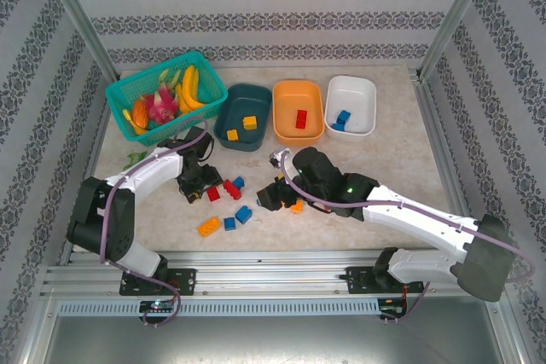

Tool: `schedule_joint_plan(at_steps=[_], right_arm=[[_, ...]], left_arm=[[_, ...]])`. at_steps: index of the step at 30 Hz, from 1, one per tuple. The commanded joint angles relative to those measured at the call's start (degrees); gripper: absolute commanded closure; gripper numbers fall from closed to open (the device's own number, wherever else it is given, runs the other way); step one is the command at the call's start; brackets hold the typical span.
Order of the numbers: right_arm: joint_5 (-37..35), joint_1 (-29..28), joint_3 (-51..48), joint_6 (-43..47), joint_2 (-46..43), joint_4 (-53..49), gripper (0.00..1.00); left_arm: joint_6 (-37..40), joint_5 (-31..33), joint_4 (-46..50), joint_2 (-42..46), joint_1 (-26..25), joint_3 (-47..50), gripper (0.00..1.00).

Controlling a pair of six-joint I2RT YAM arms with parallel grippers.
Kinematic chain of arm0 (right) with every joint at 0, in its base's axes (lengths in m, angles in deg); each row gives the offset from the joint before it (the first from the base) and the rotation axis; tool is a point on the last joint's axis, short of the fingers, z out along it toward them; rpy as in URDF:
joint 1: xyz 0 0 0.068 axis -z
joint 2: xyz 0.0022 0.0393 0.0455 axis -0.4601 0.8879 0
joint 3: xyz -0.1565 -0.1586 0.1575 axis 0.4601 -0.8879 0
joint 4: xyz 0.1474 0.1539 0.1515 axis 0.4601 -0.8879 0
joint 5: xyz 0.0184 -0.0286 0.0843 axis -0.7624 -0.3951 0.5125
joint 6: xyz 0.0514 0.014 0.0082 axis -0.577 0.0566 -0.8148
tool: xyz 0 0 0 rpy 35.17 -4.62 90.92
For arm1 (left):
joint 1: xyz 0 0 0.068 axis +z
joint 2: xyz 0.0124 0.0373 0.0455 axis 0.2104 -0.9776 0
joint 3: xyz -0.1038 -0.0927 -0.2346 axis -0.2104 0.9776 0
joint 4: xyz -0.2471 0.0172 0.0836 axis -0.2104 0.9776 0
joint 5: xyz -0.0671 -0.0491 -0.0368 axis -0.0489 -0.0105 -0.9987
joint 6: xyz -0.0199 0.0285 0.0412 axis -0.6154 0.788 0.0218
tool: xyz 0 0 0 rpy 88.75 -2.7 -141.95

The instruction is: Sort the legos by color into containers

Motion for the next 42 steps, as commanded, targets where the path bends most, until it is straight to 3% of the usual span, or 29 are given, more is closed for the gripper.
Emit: schedule_joint_plan(at_steps=[1,12,26,30,33,37,42], right_arm=[[-1.0,-0.3,-0.3,-0.5,0.2,1.4,0.25],[-0.4,0.3,0.3,-0.6,1.1,1.0,0.25],[-0.1,1.7,1.0,-1.4,1.8,1.0,0.25],[-1.6,3.8,2.1,-2.9,-0.4,1.1,0.25],[-4.7,7.3,3.0,-5.7,-2.3,1.8,0.25],[-9.9,13.3,4.9,-9.4,-3.0,1.8,0.22],[-10.9,21.3,8.2,-12.2,-1.0,-0.1,0.22]], left_arm=[[2.4,-0.6,-1.7,-1.1,0.6,-0.6,0.35],[3.3,-1.2,-3.7,-4.7,0.3,-0.1,0.41],[5.2,2.1,-1.9,-5.2,-0.5,-2.0,0.68],[7.2,5.8,4.1,-1.0,-2.3,-9.4,0.68],[8.9,5.0,6.1,-2.3,-4.2,-18.1,0.68],[10.6,4.0,6.4,-9.9,-7.7,-31.9,0.68],[12.9,2.9,5.5,-22.8,-10.9,-48.9,0.68]])
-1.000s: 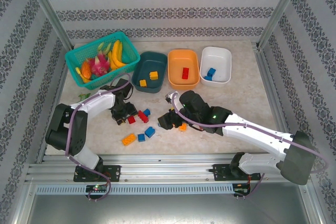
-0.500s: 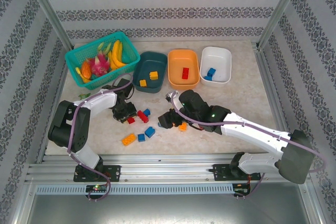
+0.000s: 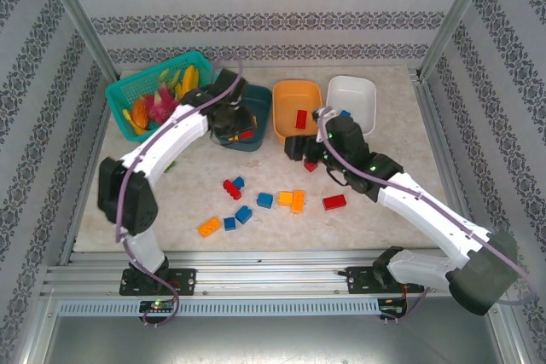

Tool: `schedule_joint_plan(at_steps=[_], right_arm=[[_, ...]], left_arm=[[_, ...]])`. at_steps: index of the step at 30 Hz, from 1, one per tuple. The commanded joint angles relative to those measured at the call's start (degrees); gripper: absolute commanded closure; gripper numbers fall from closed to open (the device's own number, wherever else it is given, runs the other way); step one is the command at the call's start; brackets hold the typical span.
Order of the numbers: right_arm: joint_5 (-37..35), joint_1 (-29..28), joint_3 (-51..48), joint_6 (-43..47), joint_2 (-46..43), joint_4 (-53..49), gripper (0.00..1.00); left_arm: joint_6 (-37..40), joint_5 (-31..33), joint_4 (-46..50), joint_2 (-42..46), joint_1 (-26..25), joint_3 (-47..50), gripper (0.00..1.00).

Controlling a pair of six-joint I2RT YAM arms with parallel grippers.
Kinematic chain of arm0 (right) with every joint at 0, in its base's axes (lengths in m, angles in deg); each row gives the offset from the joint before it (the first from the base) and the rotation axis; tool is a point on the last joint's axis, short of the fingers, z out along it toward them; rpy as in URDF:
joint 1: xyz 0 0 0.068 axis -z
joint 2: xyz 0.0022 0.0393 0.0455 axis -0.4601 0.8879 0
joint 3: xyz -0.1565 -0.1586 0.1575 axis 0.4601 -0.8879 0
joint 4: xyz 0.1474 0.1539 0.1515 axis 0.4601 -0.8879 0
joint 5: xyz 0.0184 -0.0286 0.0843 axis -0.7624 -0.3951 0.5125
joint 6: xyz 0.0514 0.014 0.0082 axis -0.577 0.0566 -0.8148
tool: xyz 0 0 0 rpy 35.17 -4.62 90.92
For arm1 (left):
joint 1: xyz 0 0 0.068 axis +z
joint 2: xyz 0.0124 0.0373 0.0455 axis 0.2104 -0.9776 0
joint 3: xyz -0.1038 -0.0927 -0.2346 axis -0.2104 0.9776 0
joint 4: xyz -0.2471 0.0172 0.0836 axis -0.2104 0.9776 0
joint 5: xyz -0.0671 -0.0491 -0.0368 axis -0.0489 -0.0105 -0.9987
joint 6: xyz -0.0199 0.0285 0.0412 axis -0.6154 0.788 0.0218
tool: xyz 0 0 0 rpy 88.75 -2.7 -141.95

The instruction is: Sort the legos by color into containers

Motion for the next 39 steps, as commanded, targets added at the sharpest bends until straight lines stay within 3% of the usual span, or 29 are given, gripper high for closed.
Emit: schedule_joint_plan(at_steps=[1,11,18,22,25,28,34,39], right_arm=[[-3.1,4.4,3.2,-3.5,1.1,-1.1,0.22],[-1.2,14.0,3.6,-6.3,2.0,-3.0,0.22],[-0.5,15.7,1.2,-7.8,0.6,-4.5,0.22],[-0.4,15.9,0.4,-7.9,-0.3,-5.0,0.22],[-0.6,16.0,0.2,-7.6,-0.7,-5.6,0.22],[-0.7,16.0,0.5,-6.9,-0.6,-6.9,0.22],[-0.8,14.7,1.4,-2.7,-1.3,-9.8,0.23],[-2.0,7.9,3.3,5.9,-0.8,-13.8,0.24]], left_arm=[[4.0,-0.4,1.9,-8.8,-2.2,-9.0,0.68],[7.6,-2.3,3.3,-31.5,-5.4,-36.6,0.68],[6.1,-2.1,3.2,-38.4,-5.7,-40.2,0.67],[5.5,-3.1,2.1,-39.9,-5.7,-40.7,0.62],[5.3,-3.8,2.1,-40.2,-5.8,-41.4,0.48],[5.0,-4.0,3.0,-39.7,-5.9,-43.0,0.41],[2.7,-4.5,1.0,-34.0,-6.0,-44.0,0.35],[0.8,-2.8,3.8,-26.1,-5.7,-43.2,0.32]])
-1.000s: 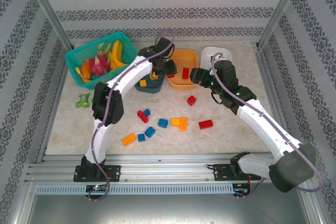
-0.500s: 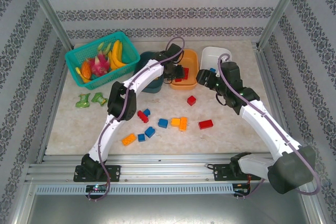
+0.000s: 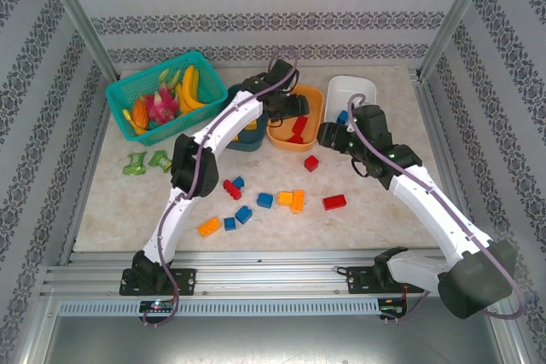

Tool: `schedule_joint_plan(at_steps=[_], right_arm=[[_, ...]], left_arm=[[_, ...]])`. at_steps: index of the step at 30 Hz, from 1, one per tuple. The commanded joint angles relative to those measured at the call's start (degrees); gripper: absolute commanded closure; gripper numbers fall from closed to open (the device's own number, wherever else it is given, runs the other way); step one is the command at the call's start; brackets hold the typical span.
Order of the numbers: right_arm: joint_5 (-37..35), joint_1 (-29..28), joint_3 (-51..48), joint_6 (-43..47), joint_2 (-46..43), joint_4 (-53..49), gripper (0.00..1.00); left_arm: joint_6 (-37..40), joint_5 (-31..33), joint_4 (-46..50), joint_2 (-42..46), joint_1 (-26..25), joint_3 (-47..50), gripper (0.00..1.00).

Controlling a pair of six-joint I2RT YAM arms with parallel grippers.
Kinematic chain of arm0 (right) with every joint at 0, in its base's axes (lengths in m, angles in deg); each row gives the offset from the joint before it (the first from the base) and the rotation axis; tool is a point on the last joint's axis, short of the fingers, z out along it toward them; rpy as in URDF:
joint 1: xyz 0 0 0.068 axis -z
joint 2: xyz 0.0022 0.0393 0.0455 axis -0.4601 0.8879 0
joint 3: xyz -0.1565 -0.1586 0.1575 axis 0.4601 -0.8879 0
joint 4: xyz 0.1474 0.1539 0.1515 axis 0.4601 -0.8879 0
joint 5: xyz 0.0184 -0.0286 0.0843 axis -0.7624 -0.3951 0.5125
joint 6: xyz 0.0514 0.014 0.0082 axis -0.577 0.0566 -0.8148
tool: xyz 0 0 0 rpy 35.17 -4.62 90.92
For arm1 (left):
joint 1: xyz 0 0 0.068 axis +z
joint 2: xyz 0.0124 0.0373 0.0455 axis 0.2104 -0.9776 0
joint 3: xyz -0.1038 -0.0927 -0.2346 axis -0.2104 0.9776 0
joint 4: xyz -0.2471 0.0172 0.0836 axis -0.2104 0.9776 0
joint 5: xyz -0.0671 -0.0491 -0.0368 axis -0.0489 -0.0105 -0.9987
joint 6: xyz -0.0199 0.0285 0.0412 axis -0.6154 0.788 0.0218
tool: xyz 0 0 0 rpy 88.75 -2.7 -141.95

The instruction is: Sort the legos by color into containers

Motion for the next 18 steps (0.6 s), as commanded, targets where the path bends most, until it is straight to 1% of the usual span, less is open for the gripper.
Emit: schedule_joint_plan(at_steps=[1,3,7,10,14,18], right_arm=[[-0.5,-5.7,2.3,8.4,-0.5,-4.2,0.24],[-0.8,-9.7,2.5,10.8,-0.1,-5.4,0.24],[-0.7,-15.7,1.8,13.6,0.3,-6.1,0.24],[-2.4,-17.4,2.0,12.4,0.7,-8.9,0.24],[-3.5,-18.8,1.2,9.6,-0.1,-10.0,0.25],[-4.1,-22.1,0.6,7.5,0.7,-10.9,0.25]], left_arm=[[-2.3,1.8,2.7,11.3,0.0,0.5,0.32],[-3.3,2.8,2.4,17.6,0.7,6.8,0.31],[-5.5,3.4,-4.5,34.7,3.0,28.8,0.28],[-6.0,4.0,-6.8,46.5,4.1,43.6,0.27],[-7.0,4.8,-8.2,61.2,4.3,61.2,0.25],[-10.4,4.7,-8.0,74.3,4.3,75.5,0.25]])
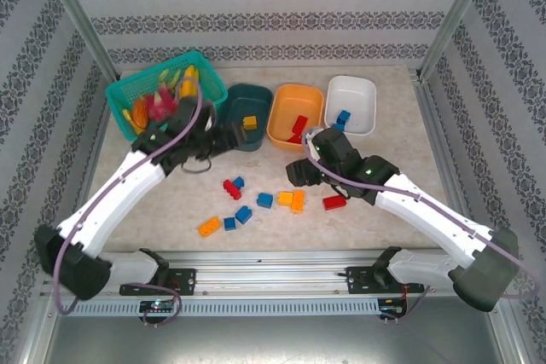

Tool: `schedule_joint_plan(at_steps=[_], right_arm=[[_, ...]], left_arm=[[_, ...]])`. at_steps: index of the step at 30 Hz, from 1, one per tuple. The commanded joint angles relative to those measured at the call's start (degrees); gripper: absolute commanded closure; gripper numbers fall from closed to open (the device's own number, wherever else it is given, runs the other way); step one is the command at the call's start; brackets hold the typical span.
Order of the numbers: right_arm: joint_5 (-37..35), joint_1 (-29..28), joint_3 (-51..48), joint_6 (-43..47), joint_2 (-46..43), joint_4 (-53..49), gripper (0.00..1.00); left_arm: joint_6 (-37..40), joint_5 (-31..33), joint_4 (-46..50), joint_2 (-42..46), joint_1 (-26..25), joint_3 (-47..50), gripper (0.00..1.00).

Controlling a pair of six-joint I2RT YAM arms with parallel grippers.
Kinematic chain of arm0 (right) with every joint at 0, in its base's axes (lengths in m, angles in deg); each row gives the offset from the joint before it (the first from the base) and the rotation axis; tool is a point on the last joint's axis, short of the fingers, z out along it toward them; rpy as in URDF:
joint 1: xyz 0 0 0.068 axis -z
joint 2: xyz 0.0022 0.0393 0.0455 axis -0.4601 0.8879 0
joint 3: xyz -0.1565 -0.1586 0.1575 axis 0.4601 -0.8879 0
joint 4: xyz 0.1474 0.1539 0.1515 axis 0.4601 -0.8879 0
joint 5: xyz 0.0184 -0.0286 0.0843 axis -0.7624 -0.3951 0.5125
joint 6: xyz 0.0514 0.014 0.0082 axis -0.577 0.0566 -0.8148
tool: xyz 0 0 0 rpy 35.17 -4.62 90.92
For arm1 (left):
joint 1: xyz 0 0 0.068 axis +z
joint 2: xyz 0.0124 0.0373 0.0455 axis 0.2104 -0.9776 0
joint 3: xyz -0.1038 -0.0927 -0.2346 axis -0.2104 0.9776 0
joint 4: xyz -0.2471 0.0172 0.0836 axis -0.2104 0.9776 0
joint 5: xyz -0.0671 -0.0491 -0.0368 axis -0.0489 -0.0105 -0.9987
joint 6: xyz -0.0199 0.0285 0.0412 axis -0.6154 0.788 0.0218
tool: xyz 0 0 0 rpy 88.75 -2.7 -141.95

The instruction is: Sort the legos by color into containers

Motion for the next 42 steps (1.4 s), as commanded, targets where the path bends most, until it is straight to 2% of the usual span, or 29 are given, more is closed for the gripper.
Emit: schedule_joint_plan(at_steps=[1,6,8,11,16,21,29,35,42], right_arm=[[-1.6,-3.7,-0.2,-2.0,0.9,-1.8,0.25],[-1.2,-9.1,0.9,1.3,6.4,-1.7,0.26],[1.6,-10.0,2.4,4.8,10.0,-1.8,0.29],[4.7,-11.2,5.4,13.0,16.4,-3.6,0.31],[3.1,-11.4,12.2,22.0,27.7,-7.7,0.28],[2.4,-11.3,19.7,24.6,38.5,-12.2,0.26],[0.7,-11.3,24.3,24.8,47.6,-13.6,0.26],[0.2,-11.3,25.2,25.6,50.4,-13.0,0.37],[0.4,-10.8,26.2,25.4,50.0,-12.7,0.67]], left_arm=[[-4.2,1.2,0.5,8.8,-0.1,8.3,0.25],[-7.0,3.4,5.7,20.3,-0.1,15.8,0.26],[-7.8,4.0,7.4,23.5,-0.1,17.5,0.26],[-8.2,4.4,9.3,26.5,-0.1,18.9,0.26],[-8.4,4.6,11.7,29.6,-0.1,19.1,0.26],[-8.3,5.0,14.7,32.1,-0.1,18.4,0.26],[-9.0,4.6,16.3,33.9,-0.1,17.9,0.26],[-9.3,4.4,15.0,33.7,-0.1,18.0,0.26],[-9.2,3.0,12.4,32.2,-0.1,18.8,0.27]])
